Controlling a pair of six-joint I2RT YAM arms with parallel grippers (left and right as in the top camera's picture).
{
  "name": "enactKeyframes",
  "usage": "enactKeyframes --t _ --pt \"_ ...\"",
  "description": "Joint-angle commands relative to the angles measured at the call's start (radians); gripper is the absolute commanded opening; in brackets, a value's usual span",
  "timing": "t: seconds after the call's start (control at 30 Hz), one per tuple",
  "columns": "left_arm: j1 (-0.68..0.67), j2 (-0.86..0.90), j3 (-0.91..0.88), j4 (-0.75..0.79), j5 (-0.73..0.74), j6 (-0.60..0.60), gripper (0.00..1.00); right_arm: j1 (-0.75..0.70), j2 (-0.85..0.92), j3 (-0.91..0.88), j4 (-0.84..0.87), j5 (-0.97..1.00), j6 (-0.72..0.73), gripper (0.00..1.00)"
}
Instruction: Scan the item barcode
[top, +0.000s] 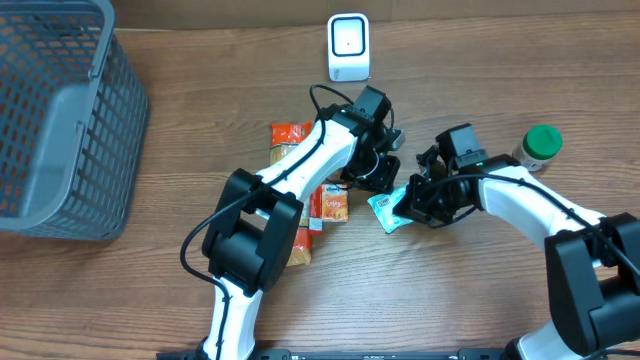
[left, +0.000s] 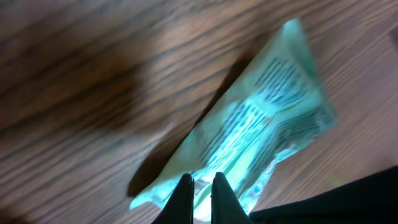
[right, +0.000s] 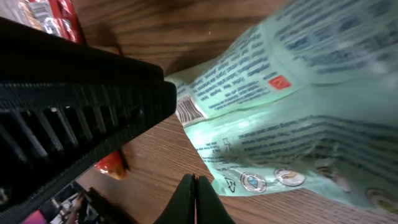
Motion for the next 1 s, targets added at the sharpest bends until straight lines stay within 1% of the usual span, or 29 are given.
enactKeyframes --t 0.0,0.23,0.37,0.47,0.67,0.8,0.97 --pt "-0.008 0.020 -0.007 -0.009 -0.051 -0.005 0.04 0.028 -0.021 0.012 0.005 0.046 0.030 0.04" --pt "-0.009 0.020 -0.059 0.033 -0.051 -0.010 0.04 0.041 -0.021 0.010 0.004 0.092 0.056 0.04" --pt "-0.010 0.020 -0.066 0.048 -0.051 -0.018 0.04 0.041 -0.021 0.006 0.005 0.092 0.056 0.04" --pt "-0.012 0.020 -0.067 0.051 -0.051 -0.022 0.04 0.041 -0.021 -0.012 0.011 0.121 0.082 0.04" --pt "-0.012 0.020 -0.068 0.054 -0.057 -0.026 0.04 0.041 -0.021 -0.077 0.080 0.186 0.105 0.04" --pt "-0.012 0.020 -0.090 0.060 -0.104 -0.079 0.04 0.041 -0.021 -0.082 0.062 0.196 0.104 0.04" --pt "-0.012 0.020 -0.127 0.109 -0.091 -0.096 0.04 0.041 -0.021 -0.082 0.029 0.204 0.100 0.04"
